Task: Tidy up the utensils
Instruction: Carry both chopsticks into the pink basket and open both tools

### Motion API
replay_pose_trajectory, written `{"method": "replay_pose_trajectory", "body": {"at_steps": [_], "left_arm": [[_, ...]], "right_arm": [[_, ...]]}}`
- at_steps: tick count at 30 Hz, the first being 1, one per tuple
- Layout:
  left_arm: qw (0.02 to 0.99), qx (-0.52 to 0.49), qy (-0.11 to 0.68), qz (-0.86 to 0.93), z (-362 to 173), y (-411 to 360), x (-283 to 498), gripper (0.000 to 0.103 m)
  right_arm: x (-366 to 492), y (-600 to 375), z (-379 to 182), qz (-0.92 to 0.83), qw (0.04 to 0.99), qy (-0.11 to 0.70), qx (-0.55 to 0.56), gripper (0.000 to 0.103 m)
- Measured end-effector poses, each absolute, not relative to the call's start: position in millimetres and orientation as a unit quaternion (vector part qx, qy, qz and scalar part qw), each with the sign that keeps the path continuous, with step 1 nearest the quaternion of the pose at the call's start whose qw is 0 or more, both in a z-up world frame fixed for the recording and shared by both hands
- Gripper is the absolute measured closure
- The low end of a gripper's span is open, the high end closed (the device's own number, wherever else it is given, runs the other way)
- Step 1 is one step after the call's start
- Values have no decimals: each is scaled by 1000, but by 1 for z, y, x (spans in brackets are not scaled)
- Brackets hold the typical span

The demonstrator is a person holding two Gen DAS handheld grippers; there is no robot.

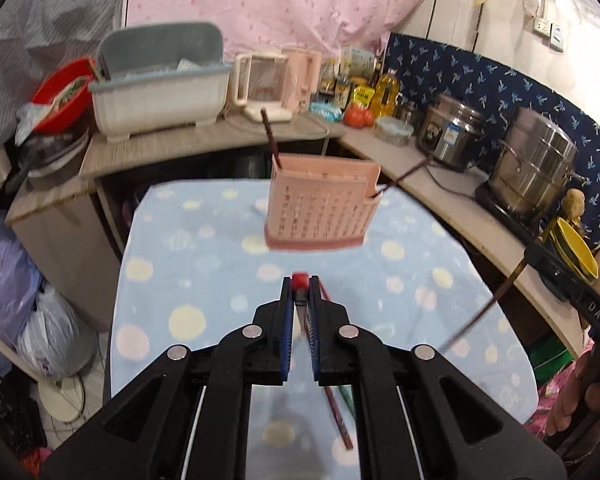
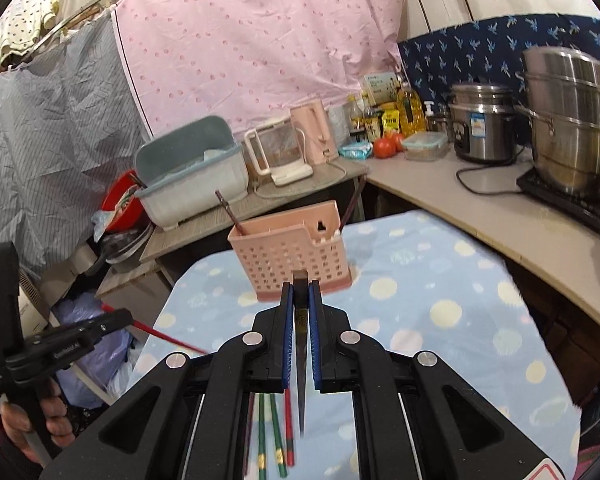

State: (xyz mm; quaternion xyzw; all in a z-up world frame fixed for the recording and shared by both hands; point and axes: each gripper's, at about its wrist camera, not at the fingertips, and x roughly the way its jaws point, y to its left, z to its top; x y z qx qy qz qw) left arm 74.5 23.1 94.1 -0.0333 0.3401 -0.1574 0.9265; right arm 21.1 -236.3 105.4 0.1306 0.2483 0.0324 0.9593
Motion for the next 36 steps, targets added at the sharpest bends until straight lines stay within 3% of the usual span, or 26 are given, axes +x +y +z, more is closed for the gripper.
{"method": "replay_pose_trajectory", "body": {"at_steps": [20,27,34,36], "left_arm": [[969,-47,189,-149,236,-7,204,96],[967,-46,208,-137,215,-15,256,96],[954,-43,263,-137,164,-16,282,96],[952,-44,271,-132,157,-16,284,95]], "right_arm": [[177,-253,217,34,979,142,143,96],[234,-246,204,35,974,148,168,96],[267,-233,147,35,965,210,153,96],[267,-232,136,26,965,219,143,91]]}}
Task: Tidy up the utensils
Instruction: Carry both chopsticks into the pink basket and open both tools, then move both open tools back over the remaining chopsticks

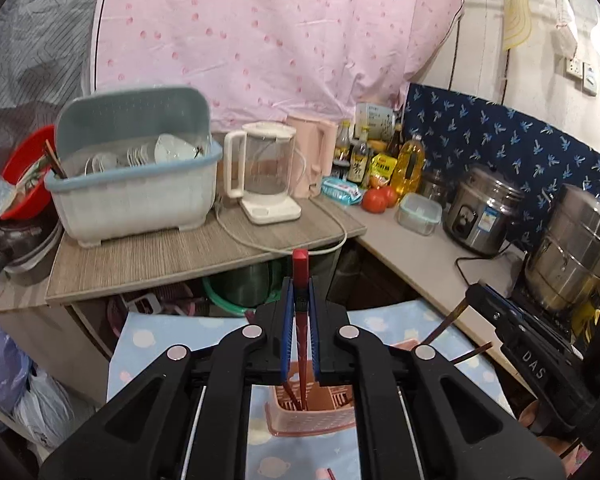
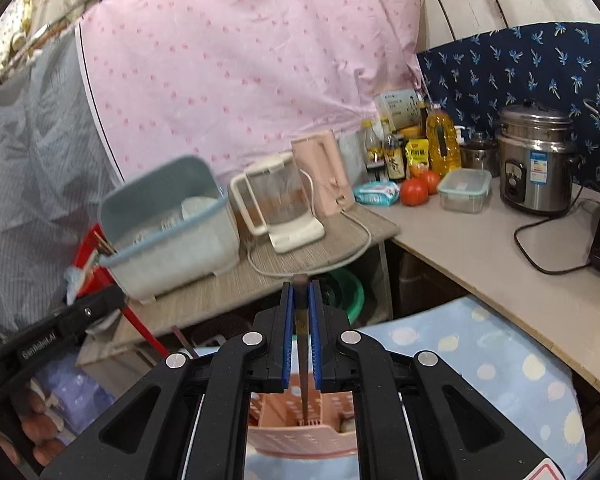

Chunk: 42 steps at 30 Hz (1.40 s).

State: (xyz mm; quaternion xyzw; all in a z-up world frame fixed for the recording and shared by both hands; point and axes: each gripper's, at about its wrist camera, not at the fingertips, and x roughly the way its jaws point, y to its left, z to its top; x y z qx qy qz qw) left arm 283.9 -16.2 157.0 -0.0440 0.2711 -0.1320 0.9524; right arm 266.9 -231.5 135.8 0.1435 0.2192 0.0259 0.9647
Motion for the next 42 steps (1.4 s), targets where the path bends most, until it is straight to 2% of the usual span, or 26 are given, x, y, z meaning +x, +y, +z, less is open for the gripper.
{"method": "replay_pose_trajectory", "body": {"at_steps": [1,2,3,4,14,18,20,34,42], "left_arm": [[953,-45,269,-129,155,-16,283,92],[954,-44,270,-124,154,-16,281,76],[954,-45,269,-121,154,-15,280,62],[956,-45,267,-117,155,-15,278,60],[953,-34,273,-125,159,-11,238,59],[949,-23,286,-128,149,-10,207,49],[946,-16,295,-135,140,-10,186,48],[887,-8,435,-153,-5,-11,59,47],[865,12,478,-152,-60,-20,20,47]], "right_arm": [[264,-231,134,19,966,218,139,80],[261,-230,134,16,967,215,136,68],[256,-231,135,14,968,210,136,66],[251,-231,136,12,969,205,135,66],[193,-231,148,27,970,198,138,65],[158,-228,140,34,968,208,138,63],[136,-225,129,36,965,221,133,63],[6,-214,-17,24,912,387,135,63],[-20,-204,-54,23,897,424,123,63]]}}
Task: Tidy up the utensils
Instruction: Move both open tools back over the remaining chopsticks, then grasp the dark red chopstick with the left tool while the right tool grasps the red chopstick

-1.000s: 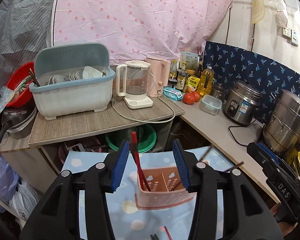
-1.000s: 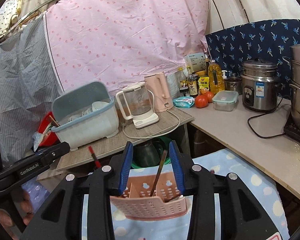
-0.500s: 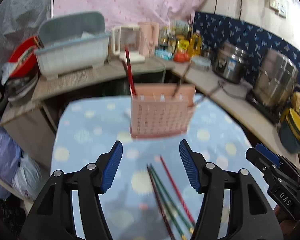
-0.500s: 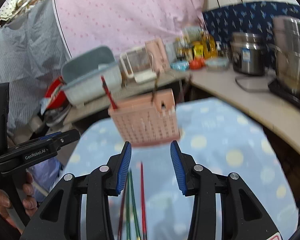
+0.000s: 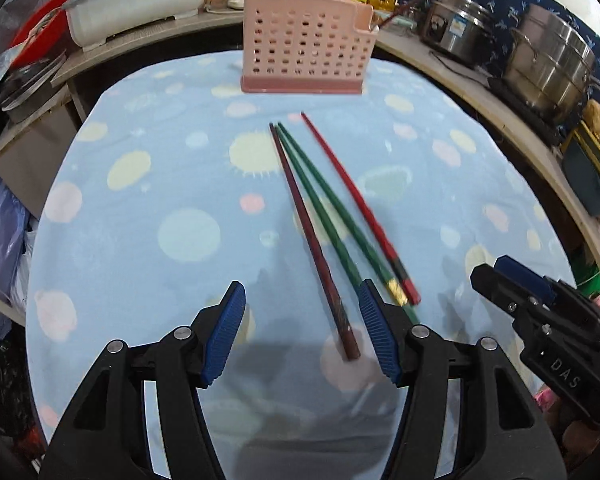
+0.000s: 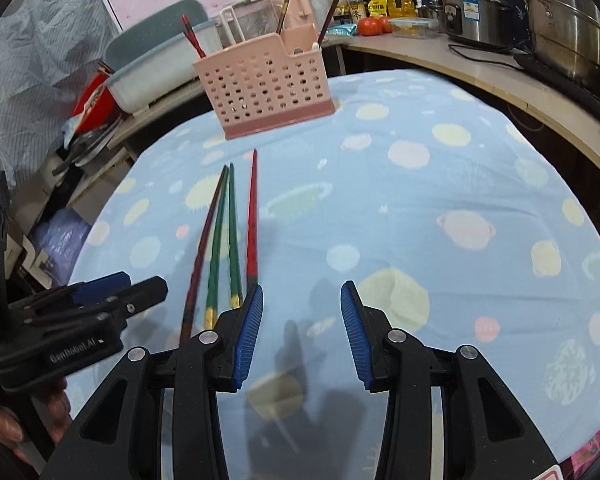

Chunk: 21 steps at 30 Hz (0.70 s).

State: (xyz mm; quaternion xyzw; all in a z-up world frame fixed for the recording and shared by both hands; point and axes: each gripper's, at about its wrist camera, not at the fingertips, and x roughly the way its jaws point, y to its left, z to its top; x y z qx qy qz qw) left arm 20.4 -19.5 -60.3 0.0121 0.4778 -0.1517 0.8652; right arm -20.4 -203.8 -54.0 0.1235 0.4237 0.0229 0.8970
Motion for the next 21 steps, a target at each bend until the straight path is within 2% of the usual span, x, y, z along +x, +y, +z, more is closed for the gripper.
{"method": "replay_pose_trajectory", "body": {"at_steps": [8,13,21], "left_arm": [[858,29,490,-151,-80,-31,19,47],[860,41,487,-144,-84,-32,19,51],[863,31,485,-137,-83,-21,23,69]], "right_arm": [[-28,-204,-60,24,895,428,124,63],[-26,-205,-61,24,893,431,125,63],[-18,-194,-67,35,891,439,112,64]]}}
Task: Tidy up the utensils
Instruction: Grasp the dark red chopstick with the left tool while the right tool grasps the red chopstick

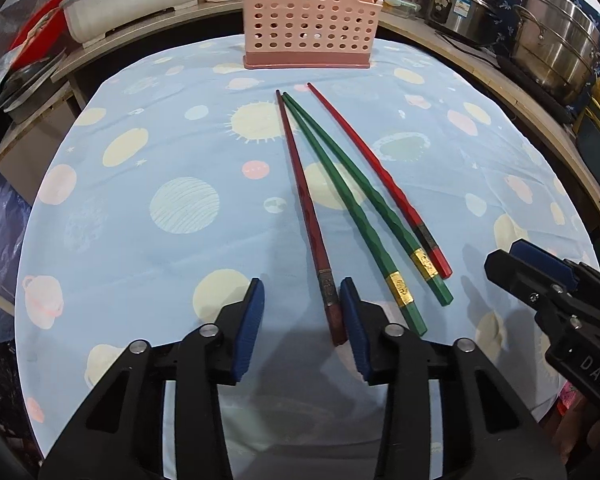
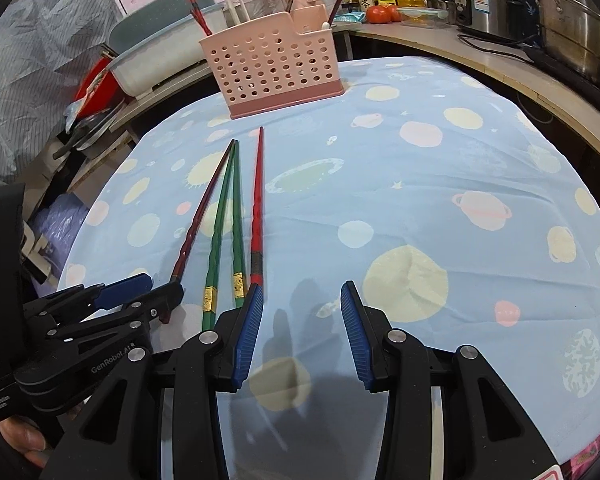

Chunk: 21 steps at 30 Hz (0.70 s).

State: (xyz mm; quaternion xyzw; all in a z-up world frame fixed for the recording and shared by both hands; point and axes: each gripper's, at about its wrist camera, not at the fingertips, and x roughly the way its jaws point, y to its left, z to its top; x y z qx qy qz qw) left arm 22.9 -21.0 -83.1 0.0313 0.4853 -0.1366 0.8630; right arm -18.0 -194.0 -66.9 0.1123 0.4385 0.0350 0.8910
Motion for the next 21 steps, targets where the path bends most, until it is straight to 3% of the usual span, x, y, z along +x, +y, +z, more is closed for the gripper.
{"method": "replay_pose_trajectory", "body": {"at_steps": [5,11,21], "left_arm": [[863,23,487,-136,-83,-15,26,77],[862,18,487,-139,-84,-13,26,77],[863,20,485,-138,-84,-14,26,77]], "right_arm": [[-6,-183,-70,47,891,441,98,73],[11,-171,-76,56,889,445,86,82],[21,-162,-85,59,886,455,74,89]]}}
